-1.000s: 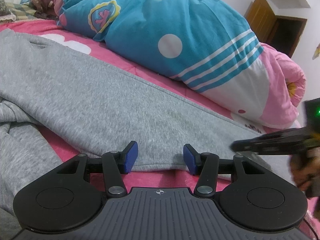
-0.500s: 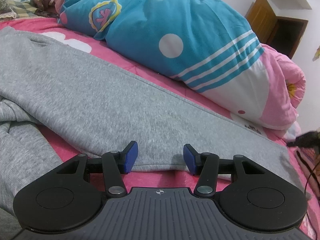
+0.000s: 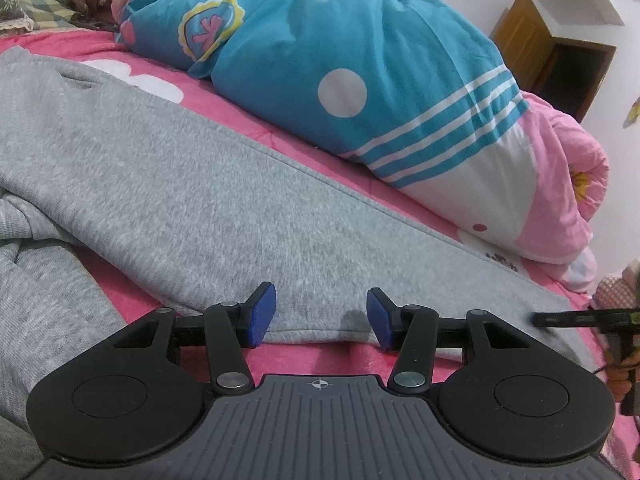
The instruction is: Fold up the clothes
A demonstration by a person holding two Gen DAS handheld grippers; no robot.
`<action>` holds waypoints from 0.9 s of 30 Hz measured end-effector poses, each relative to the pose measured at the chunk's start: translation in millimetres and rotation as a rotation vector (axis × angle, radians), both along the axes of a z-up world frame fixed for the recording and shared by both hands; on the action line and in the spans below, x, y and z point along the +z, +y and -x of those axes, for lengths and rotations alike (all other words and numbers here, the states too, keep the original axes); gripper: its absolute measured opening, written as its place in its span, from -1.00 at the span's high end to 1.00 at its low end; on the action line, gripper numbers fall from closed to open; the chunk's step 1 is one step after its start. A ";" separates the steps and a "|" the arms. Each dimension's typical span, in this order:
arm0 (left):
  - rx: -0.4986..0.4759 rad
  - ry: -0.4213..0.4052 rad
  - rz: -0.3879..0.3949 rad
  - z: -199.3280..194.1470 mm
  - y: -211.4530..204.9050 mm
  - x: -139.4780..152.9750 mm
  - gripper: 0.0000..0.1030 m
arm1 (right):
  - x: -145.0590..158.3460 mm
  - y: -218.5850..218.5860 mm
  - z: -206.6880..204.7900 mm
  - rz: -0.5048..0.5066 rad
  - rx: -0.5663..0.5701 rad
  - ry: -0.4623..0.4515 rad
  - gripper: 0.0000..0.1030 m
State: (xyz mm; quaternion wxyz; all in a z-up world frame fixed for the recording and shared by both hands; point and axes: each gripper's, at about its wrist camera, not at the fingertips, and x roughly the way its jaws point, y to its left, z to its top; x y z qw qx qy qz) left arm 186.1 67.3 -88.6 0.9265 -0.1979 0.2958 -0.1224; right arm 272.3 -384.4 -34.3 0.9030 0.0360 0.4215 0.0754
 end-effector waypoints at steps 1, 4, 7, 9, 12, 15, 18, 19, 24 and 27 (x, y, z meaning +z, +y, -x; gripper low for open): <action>0.000 0.000 0.000 0.0 0.0 0.0 0.02 | -2.0 -38.0 5.8 0.002 -0.128 -0.001 0.93; 0.001 0.002 -0.001 -0.1 0.2 -0.1 0.02 | -4.5 -136.5 40.6 -0.027 -0.449 -0.002 0.96; 0.001 0.002 0.000 0.0 0.5 -0.5 0.02 | 3.4 -164.8 71.3 0.032 -0.608 -0.003 0.82; 0.001 0.002 -0.001 0.0 0.3 -0.4 0.02 | 15.8 -155.6 82.6 -0.009 -0.580 -0.053 0.81; 0.002 0.002 -0.003 0.1 -0.1 -0.3 0.02 | 30.8 -105.5 69.5 -0.045 -0.413 -0.101 0.80; 0.002 0.001 -0.001 0.6 0.3 -0.1 0.02 | 41.5 -40.7 38.3 -0.038 -0.191 -0.102 0.68; 0.000 0.000 0.003 1.3 1.1 0.0 0.02 | 26.0 11.8 -3.1 -0.005 -0.068 -0.065 0.66; 0.000 0.000 0.004 1.3 1.2 -0.1 0.02 | 16.2 14.1 -17.1 -0.002 -0.067 -0.044 0.66; -0.001 0.001 0.008 1.0 1.0 -0.4 0.02 | -11.0 -46.1 -65.7 0.014 -0.290 -0.058 0.73; -0.001 0.002 0.006 0.5 0.2 0.2 0.00 | -4.6 -98.9 -63.5 0.054 -0.526 -0.057 0.70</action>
